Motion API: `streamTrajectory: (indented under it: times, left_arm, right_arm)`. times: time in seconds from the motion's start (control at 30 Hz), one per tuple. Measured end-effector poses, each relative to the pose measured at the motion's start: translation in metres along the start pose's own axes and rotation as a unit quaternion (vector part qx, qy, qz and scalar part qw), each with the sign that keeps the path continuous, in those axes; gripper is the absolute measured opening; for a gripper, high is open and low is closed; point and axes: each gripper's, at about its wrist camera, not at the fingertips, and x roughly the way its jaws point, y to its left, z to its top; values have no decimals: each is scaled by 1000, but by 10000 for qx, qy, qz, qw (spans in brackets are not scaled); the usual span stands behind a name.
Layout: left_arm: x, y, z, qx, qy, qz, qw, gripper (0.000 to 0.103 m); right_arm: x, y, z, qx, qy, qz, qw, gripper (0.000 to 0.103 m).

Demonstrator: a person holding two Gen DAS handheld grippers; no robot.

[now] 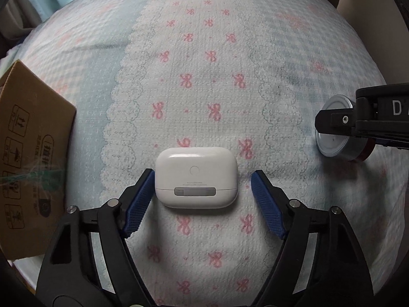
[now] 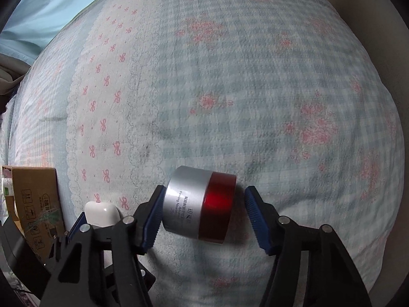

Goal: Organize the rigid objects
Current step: 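Grasp the white earbud case with the left tool while the right tool grasps the silver-red jar, then carry the earbud case and silver-red jar over the cardboard box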

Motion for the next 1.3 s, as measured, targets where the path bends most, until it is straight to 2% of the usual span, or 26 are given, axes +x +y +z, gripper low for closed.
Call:
streamTrajectory:
  times: [0.03,0.07,0.43,0.73,0.83,1.07,1.3]
  left_arm:
    - [-1,-1,1,17,16,-33,10000,61]
    - [-2,-2,1,-8,40,-95,9999,57]
    - [-6,4,6,-161,164,-225,9995,57]
    - [-36,19,30,-146,-125,-252,9995,57]
    - [-58,22,39,-92,-274,-298,9991,57]
    - [-143,31,57,19,-677,-519,9964,57]
    - [-232,69,71,182,-1118,-773,9906,57]
  right_arm:
    - [2,1,0,11,39,55,10000,47]
    - [2,2,1,4,56,22,10000,47]
    - [4,9,-1,-2,86,20,10000,45]
    - [-33,-8,-10,117,-135,76,9998,43]
    - [-51,-7,-12,183,-261,114,9994,43]
    - [-124,8,-22,144,-658,134,9976,43]
    - [-207,42,-51,34,-1142,132,9934,43]
